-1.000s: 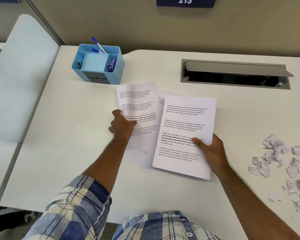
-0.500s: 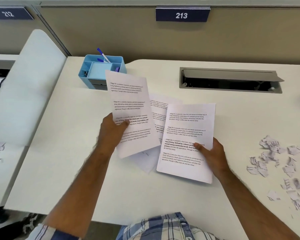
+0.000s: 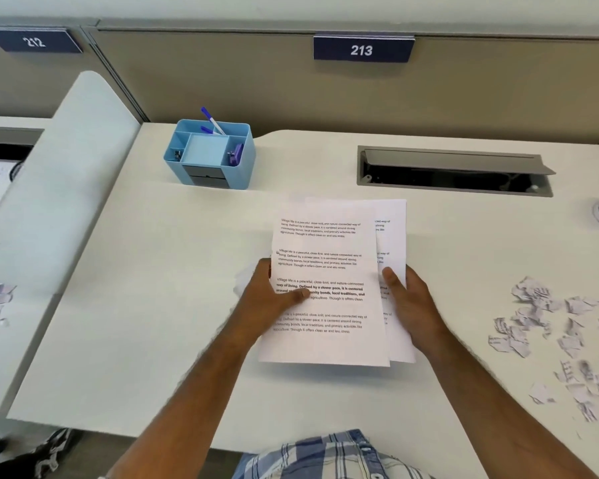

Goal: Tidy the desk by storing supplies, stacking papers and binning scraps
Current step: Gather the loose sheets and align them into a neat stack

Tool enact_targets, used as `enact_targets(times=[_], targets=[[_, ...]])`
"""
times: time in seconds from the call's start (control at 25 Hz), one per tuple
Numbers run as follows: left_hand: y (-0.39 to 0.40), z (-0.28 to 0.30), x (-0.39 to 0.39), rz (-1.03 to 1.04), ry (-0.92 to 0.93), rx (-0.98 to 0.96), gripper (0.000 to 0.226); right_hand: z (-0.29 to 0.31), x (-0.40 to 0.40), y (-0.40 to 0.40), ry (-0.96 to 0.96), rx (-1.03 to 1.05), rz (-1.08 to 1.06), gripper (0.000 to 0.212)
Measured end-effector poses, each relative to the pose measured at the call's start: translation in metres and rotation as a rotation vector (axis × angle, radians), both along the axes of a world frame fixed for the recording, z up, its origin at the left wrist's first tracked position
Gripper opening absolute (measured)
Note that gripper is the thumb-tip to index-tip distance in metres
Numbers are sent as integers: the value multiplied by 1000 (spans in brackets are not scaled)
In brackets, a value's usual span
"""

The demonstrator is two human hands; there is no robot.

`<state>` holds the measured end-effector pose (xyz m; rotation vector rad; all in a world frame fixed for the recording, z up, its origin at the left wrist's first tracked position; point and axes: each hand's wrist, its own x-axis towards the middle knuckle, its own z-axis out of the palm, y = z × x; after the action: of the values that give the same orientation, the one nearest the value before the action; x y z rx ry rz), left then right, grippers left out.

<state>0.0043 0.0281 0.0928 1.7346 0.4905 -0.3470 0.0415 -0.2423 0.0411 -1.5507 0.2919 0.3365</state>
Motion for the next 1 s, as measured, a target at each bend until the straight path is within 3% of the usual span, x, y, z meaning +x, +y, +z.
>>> enact_targets(times=[0.24, 0.44, 0.6, 0.8, 1.0], targets=[[-12, -18, 3, -115, 23, -125, 61, 0, 1, 2, 107, 26, 48, 51], [-21, -25, 12, -105, -22, 14, 65, 5, 1, -2, 180, 225, 101, 33], [-30, -26, 19, -141, -73, 88, 60, 1, 4, -6, 2, 50, 135, 36], [-45, -21, 32, -85, -189, 140, 44, 12, 11, -1, -181, -136, -37, 31], [-46, -19, 44, -80, -234, 119, 23, 15, 13, -5, -278, -116, -86, 35]])
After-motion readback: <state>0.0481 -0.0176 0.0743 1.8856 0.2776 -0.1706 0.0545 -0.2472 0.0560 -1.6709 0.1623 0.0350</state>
